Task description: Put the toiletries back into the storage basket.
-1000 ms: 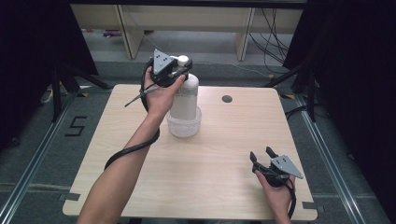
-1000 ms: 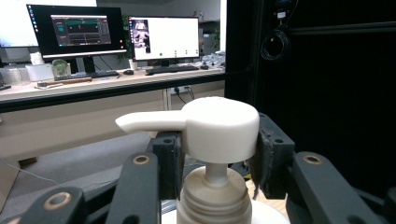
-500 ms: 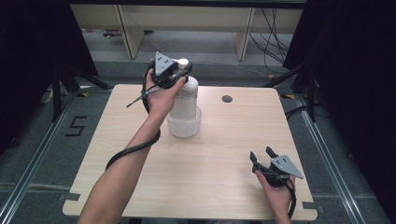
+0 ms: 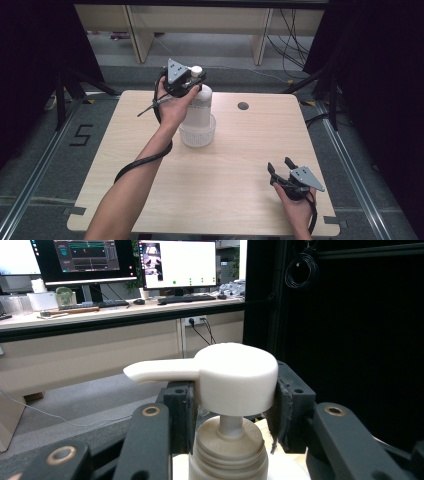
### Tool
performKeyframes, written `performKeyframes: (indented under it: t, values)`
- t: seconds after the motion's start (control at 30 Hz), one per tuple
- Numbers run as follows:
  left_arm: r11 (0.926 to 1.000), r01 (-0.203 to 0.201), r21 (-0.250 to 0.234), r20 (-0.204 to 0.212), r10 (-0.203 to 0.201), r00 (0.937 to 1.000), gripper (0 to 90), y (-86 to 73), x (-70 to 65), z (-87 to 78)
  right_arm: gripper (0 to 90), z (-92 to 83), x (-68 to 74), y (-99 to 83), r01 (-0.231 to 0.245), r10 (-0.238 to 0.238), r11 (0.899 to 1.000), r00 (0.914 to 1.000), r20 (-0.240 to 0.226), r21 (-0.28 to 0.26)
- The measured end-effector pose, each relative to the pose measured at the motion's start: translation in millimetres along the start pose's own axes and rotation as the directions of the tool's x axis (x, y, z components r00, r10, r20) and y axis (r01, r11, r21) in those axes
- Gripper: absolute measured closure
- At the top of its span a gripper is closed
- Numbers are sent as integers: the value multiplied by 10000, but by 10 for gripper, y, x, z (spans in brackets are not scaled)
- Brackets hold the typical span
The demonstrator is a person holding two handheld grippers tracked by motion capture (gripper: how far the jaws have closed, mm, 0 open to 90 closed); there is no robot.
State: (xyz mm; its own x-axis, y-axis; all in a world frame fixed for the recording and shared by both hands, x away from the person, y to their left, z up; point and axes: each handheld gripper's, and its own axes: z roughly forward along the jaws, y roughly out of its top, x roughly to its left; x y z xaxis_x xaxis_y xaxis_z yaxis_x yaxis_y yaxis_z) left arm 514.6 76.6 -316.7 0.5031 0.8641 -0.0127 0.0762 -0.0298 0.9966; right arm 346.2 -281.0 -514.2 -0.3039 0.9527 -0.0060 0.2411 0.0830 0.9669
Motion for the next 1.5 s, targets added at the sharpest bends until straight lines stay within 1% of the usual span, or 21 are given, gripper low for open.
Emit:
performKeyframes:
  t: [0.13,0.17,0.23,0.33,0.4,0.5,0.53,0.6,0.7,0.73,0.83,0.9,0.97,1.07,1.1,1.17,1.2,1.3,1.33,1.47,1.5]
  values:
    - [10000,-25,42,-8,25,10000,592,-22,-5,0,323,6,7,-1,-51,51,10000,9999,-91,4]
    - [9999,-125,32,-51,125,9999,592,-25,-4,2,323,-4,10,2,-62,62,9999,10000,-5,151]
    - [9998,-156,94,-22,157,9999,592,-38,-11,6,322,-2,9,3,-60,61,9999,10000,-58,159]
    - [9998,-119,153,-1,119,9999,591,-61,-20,13,323,2,9,-1,-58,58,10000,10000,-24,40]
    - [9998,-107,187,26,106,9999,592,-79,-29,18,322,-6,10,4,-61,61,9998,10000,-4,207]
    - [9995,-120,282,53,119,9999,591,-111,-35,25,322,3,7,0,-64,65,9999,9999,-112,87]
    - [9996,-109,269,70,107,9999,591,-119,-37,28,322,-7,10,4,-59,60,9998,10000,-9,208]
    - [9995,-112,309,80,109,9999,591,-141,-38,33,322,5,5,-1,-45,45,10000,9999,-110,5]
    - [9990,-120,433,72,117,9999,591,-178,-34,38,322,6,7,-1,-67,67,10000,9999,-113,-5]
    - [9988,-111,467,75,108,9999,591,-192,-33,39,323,-1,7,4,-36,38,9999,9999,-112,130]
    - [9985,-114,541,54,111,9999,591,-236,-33,42,323,6,6,0,-7,7,10000,9999,-114,22]
    - [9981,-111,607,79,106,9999,591,-265,-37,47,322,1,10,0,-51,52,10000,10000,-52,58]
    - [9980,-72,630,80,67,9999,591,-290,-41,53,322,-2,26,-1,-258,259,9996,9996,-79,117]
    - [9977,-42,674,100,36,9999,591,-312,-42,60,322,-2,26,-1,-256,257,9996,9996,-78,112]
    - [9974,-74,711,91,68,9999,591,-319,-40,61,322,-1,9,2,-65,67,9999,9999,-112,124]
    - [9971,-41,764,73,36,10000,591,-335,-44,68,322,3,10,0,-64,64,10000,10000,-67,37]
    - [9969,-66,778,68,61,10000,591,-340,-43,70,322,-1,27,-1,-275,276,9995,9996,-80,124]
    - [9966,-75,817,60,71,10000,591,-364,-39,76,322,-2,16,1,-86,86,9999,9999,-57,97]
    - [9964,-32,845,50,28,10000,591,-373,-39,76,322,-3,28,-1,-273,274,9995,9996,-82,127]
    - [9960,-34,891,46,30,10000,591,-399,-37,77,322,0,28,-1,-268,269,9996,9996,-85,116]
    - [9958,-44,916,52,40,10000,591,-403,-39,75,322,9,7,0,70,-70,10000,9999,-100,47]
